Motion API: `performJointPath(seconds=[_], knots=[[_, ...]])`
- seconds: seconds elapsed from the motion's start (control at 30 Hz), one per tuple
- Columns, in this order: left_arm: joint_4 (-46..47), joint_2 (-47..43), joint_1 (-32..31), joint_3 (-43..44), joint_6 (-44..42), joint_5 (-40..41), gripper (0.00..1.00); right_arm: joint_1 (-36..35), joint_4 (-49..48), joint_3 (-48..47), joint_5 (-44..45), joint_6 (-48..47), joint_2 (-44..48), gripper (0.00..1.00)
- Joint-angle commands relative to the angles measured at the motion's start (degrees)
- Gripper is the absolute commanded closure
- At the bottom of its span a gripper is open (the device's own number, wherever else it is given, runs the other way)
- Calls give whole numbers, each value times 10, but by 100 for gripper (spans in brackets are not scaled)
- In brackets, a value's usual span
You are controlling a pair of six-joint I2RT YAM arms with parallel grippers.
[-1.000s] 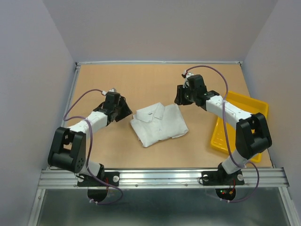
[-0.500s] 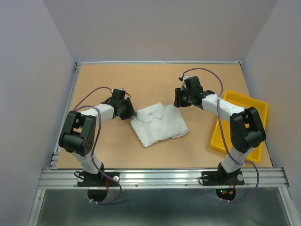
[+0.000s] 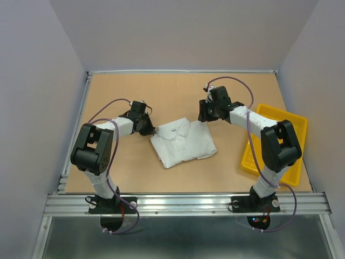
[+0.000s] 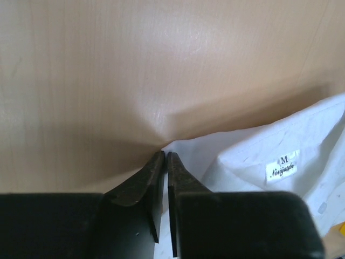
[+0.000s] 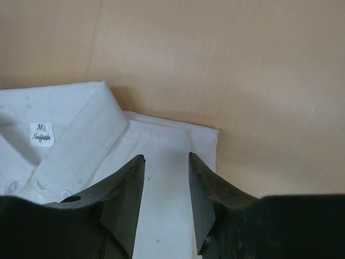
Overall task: Fold and stack the long sleeve shirts
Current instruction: Neatly place the folded shirt to the corner
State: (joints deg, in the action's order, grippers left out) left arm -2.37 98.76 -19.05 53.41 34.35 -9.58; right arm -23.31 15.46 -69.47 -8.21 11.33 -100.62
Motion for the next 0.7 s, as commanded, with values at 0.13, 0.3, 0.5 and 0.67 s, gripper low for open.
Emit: performJointPath(seconds=[0.13, 0.3, 0.5, 0.67], knots=[[-23, 11, -8, 0, -10, 9, 91, 1, -6, -39, -4, -11, -16, 52], [-23, 11, -8, 1, -11, 9, 93, 1, -7, -44, -22, -11, -33, 52], [-24, 8, -8, 0, -12, 12, 94, 1, -8, -57, -29, -8, -60, 53], [-24, 9, -8, -3, -11, 12, 94, 1, -10, -69, -31, -4, -78, 53]])
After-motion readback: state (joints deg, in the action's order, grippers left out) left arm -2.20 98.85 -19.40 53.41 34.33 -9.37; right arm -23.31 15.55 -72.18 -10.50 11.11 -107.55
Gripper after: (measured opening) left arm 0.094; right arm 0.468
